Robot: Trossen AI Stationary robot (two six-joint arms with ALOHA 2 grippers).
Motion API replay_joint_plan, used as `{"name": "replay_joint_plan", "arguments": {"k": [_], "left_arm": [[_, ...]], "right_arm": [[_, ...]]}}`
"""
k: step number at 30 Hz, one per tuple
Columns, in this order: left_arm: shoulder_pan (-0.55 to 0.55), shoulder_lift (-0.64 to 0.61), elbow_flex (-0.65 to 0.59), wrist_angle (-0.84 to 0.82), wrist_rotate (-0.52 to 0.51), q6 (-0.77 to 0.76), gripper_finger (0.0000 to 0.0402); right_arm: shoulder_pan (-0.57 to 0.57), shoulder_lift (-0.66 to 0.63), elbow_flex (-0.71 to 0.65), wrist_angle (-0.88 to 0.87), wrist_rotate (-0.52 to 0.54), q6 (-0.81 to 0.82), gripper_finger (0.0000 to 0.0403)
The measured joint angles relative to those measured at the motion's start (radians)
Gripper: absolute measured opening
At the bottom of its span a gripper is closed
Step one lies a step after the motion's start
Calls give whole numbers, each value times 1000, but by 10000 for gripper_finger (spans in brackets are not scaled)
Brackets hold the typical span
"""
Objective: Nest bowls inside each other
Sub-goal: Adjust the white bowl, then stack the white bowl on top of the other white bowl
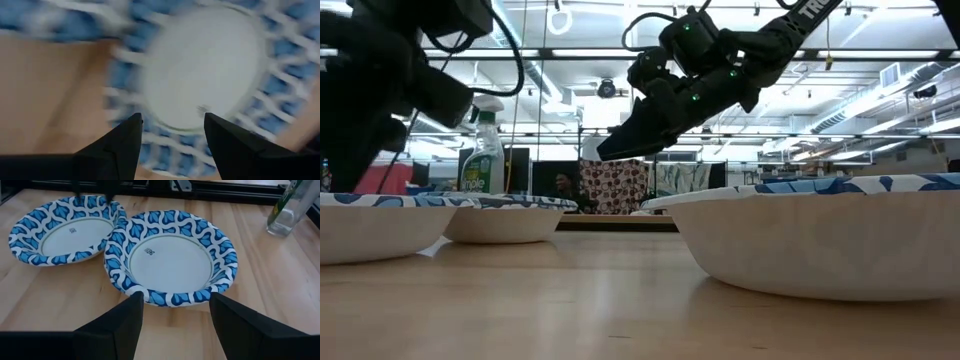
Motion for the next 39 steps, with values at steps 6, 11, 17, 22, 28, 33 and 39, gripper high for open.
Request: {"name": "replay_joint_plan", "arguments": {"k": [6, 11, 17, 22, 28, 33, 39], "left_arm": [[-6, -9, 19, -38, -51, -3, 217], [0, 1, 3, -79, -251, -21, 217], [37, 1, -59, -56, -224, 10, 217], [19, 1, -63, 31, -122, 37, 217], [-11, 1, -62, 37, -65, 37, 217], [-29, 1, -62, 83, 6, 66, 217], [-18, 1, -62, 143, 65, 68, 217]], "right_arm": [[0, 0, 0, 0, 0, -3, 235], [7, 0, 0, 26, 1, -2, 236], [42, 64, 2, 77, 2, -50, 236], [34, 58, 6, 23, 56, -58, 236], [20, 108, 5, -7, 37, -43, 236], [25, 114, 4, 12, 42, -40, 236], [40, 114, 5, 80, 29, -22, 236]]}}
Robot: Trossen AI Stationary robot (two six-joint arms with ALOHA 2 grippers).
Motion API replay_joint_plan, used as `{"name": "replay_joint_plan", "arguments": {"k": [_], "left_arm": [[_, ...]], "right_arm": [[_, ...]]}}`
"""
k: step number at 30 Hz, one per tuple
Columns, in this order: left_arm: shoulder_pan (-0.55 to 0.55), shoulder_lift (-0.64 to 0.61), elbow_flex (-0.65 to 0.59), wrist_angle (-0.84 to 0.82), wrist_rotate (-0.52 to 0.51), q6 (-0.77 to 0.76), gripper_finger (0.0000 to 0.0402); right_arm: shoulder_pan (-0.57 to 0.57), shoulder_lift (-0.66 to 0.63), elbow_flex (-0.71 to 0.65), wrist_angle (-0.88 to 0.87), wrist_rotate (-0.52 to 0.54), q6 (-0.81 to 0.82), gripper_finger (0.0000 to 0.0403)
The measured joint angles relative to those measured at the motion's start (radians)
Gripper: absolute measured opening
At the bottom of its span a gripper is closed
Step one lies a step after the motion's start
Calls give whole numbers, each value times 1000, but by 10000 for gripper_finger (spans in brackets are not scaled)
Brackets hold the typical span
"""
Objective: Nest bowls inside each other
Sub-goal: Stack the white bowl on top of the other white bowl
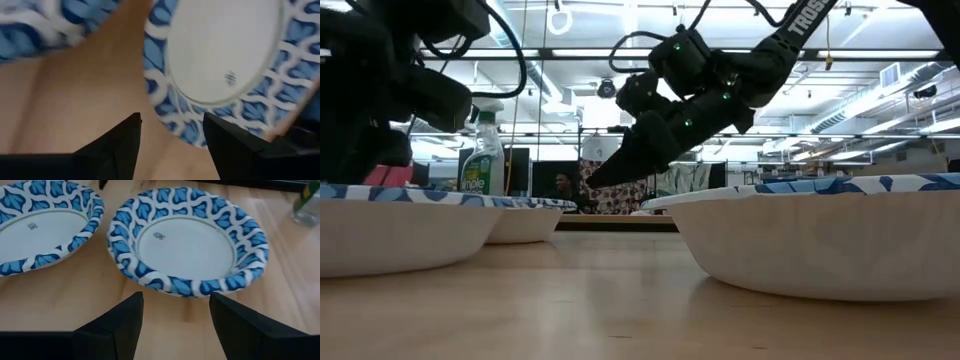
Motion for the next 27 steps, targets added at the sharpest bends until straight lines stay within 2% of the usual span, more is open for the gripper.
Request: {"name": "replay_joint_plan", "arguments": {"k": [3, 7, 9, 13, 15, 20, 23, 27], "left_arm": [[5, 0, 18, 8, 102, -39, 217], [-1, -1, 43, -3, 74, -25, 217], [2, -1, 56, -4, 21, 13, 217], [19, -1, 62, -88, -220, 67, 217], [26, -1, 62, -163, -302, 88, 217], [35, -1, 61, -287, -417, 168, 217], [26, 0, 61, -295, -508, 197, 217], [42, 0, 58, -292, -540, 210, 217]], "right_arm": [[1, 0, 0, -2, 1, -1, 236], [-7, -18, 0, -70, 31, -3, 236], [-14, -36, 0, -95, 37, 3, 236], [-34, -18, 1, -111, 39, 15, 236], [-42, 11, 0, -110, 34, 23, 236], [-47, 31, 0, -90, 35, 26, 236], [-47, 32, 0, -69, 32, 26, 236], [-48, 32, 0, -47, 31, 27, 236]]}}
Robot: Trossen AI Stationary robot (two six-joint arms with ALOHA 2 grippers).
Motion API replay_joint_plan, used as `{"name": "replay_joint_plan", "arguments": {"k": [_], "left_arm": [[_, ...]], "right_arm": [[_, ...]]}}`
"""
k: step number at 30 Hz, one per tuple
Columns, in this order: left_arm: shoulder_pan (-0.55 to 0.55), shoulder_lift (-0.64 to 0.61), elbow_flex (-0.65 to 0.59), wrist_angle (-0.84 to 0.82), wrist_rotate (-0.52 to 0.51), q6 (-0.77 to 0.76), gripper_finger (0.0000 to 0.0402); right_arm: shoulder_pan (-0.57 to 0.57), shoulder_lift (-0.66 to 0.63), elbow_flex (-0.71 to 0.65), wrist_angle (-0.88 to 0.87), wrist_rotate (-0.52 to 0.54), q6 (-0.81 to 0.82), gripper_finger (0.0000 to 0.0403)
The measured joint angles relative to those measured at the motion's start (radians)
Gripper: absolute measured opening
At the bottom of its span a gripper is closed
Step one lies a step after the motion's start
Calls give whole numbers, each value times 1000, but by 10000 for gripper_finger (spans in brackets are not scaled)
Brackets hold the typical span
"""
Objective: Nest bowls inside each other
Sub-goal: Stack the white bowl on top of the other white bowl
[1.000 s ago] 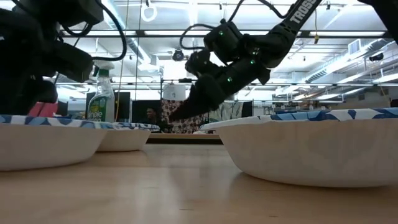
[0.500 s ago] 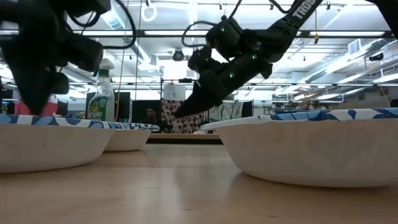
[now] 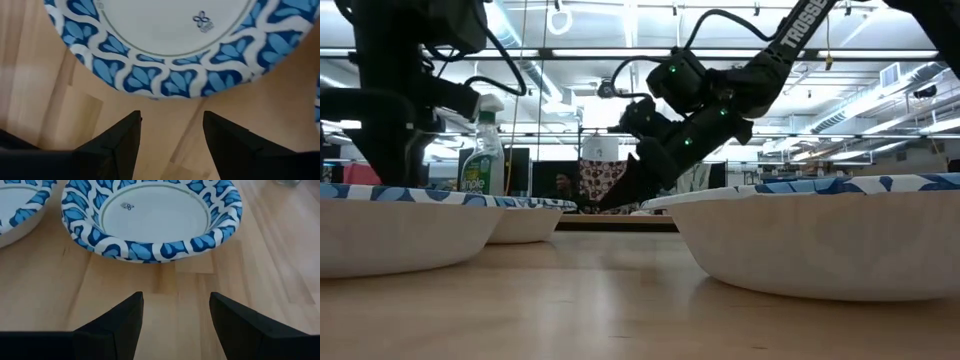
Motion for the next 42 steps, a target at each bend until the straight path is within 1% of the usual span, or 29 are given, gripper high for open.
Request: {"name": "replay_joint_plan", "arguments": {"k": [4, 8, 13, 18, 21, 23, 25, 26, 28, 30, 33, 36, 39, 42], "left_arm": [[19, 0, -25, 25, -2, 31, 217], [23, 1, -35, 25, -2, 47, 217], [19, 0, -32, 14, 3, 45, 217], [9, -7, 23, -32, 9, 47, 217], [7, -9, 67, -40, -1, 63, 217], [14, -10, 90, -10, -40, 89, 217], [29, -11, 94, 54, -78, 131, 217], [51, -9, 92, 103, -76, 162, 217], [105, 14, 92, 199, -49, 221, 216], [163, 41, 92, 299, -37, 297, 211], [237, 82, 91, 445, -18, 416, 203], [306, 135, 91, 551, 48, 501, 194], [358, 192, 101, 606, 83, 565, 190], [397, 256, 150, 623, 99, 616, 190]], "right_arm": [[0, 1, 0, 51, -27, 12, 236], [5, 38, 3, 130, -34, 15, 236], [8, 79, 68, 147, -60, 26, 236], [19, 101, 132, 58, -79, 14, 236], [16, 74, 151, -9, -65, 1, 236], [6, 38, 155, -44, -60, -4, 236], [-7, -13, 156, -128, -55, -8, 236], [-16, -41, 156, -178, -51, -10, 236], [-34, -99, 156, -301, -20, -12, 235], [-52, -151, 149, -394, 34, -12, 235], [-73, -236, 79, -435, 128, -2, 234], [-91, -331, -24, -462, 192, 35, 231], [-106, -433, -114, -494, 273, 90, 228], [-120, -519, -167, -590, 373, 141, 228]]}}
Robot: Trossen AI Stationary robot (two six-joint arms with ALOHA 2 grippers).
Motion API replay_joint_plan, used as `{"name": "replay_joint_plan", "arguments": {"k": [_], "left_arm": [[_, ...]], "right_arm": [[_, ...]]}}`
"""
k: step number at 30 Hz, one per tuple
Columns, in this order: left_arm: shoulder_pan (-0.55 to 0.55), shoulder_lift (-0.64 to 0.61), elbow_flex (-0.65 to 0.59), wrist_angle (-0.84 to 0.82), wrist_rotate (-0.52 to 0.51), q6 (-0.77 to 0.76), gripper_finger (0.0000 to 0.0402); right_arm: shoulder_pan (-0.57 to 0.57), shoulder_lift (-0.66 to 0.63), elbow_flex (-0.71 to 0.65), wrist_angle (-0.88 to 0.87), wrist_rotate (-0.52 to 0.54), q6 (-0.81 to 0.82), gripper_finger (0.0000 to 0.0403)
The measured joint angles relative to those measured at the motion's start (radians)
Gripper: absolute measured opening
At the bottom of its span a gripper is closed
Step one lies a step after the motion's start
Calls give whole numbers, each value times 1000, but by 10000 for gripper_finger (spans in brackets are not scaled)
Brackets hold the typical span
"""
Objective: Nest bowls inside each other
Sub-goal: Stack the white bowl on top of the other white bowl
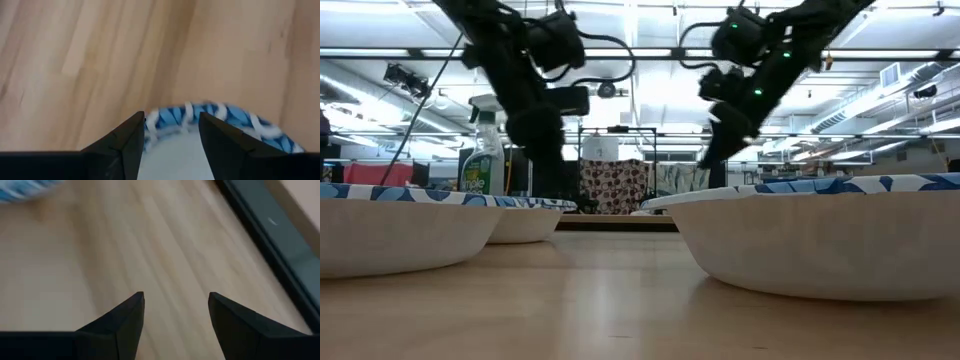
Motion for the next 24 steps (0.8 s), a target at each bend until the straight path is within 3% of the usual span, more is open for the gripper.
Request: {"name": "replay_joint_plan", "arguments": {"k": [5, 12, 18, 24], "left_arm": [[26, 118, 134, 13, 6, 80, 190], [53, 285, 300, -16, 41, 147, 190], [52, 309, 322, 14, 51, 157, 190], [68, 324, 322, 82, 121, 154, 190]], "right_arm": [[-58, -53, -49, -136, 19, 77, 228], [-142, -45, -138, -164, 17, 175, 228], [-159, -40, -166, -214, 21, 205, 228], [-168, -24, -159, -376, 50, 273, 226]]}}
